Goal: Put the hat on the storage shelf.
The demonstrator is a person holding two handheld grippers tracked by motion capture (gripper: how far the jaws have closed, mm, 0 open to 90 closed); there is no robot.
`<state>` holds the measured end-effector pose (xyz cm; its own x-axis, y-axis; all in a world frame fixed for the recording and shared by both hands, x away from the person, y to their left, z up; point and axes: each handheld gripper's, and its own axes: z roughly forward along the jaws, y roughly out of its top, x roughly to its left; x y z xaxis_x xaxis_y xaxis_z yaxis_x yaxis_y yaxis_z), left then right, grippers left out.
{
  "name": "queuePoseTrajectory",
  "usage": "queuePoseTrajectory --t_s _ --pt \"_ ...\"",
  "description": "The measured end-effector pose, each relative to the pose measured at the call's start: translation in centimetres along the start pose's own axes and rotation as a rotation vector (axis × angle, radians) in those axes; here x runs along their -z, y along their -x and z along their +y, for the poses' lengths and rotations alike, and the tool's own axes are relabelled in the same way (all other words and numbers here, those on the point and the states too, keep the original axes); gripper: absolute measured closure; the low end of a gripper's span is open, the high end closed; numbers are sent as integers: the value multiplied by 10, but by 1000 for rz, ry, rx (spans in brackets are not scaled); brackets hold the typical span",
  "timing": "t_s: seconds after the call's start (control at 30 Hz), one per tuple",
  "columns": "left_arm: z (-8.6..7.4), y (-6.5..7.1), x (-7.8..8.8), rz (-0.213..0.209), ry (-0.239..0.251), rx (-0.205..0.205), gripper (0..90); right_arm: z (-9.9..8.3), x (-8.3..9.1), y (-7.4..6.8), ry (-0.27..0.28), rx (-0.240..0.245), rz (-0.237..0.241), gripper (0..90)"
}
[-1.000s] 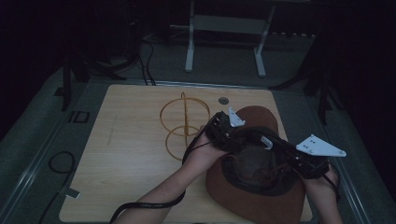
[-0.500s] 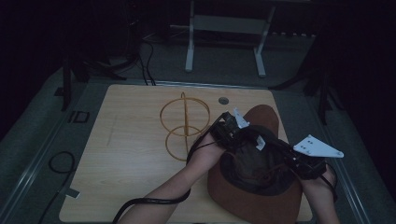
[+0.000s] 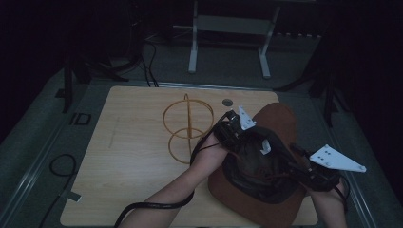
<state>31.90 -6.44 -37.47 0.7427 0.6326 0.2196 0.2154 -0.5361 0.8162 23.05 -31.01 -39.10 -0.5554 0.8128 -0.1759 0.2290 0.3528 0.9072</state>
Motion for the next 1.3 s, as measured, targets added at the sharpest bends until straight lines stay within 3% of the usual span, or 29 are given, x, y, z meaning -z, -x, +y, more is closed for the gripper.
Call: queuePoseTrajectory --t_s 0.17,0.3,0.43,0.5,0.63,0.8,0.83,0.9,1.13,1.3 --pt "3 -1 12 16 39 -23 875 0 15 1 36 -36 75 430" --pt "1 -5 21 26 74 -7 875 0 36 2 82 -57 112 413" --pt "-4 -12 31 20 137 3 875 -2 61 9 126 -59 73 419" --pt "-7 -17 34 -7 158 16 875 -5 71 16 138 -75 34 425" --pt "-12 -23 37 -22 193 47 874 -20 77 33 119 -118 -12 444" --pt "-19 -32 37 -113 273 67 874 -41 68 44 63 -166 -19 446" --pt "-20 -33 36 -116 276 73 873 -44 66 44 57 -165 -10 446" --pt "-23 -37 34 -171 311 83 873 -48 63 44 49 -167 0 446" --pt "-29 -46 33 -283 387 103 873 -49 57 39 54 -153 48 446" --pt "-37 -51 32 -416 466 112 872 -44 54 34 72 -138 74 446"
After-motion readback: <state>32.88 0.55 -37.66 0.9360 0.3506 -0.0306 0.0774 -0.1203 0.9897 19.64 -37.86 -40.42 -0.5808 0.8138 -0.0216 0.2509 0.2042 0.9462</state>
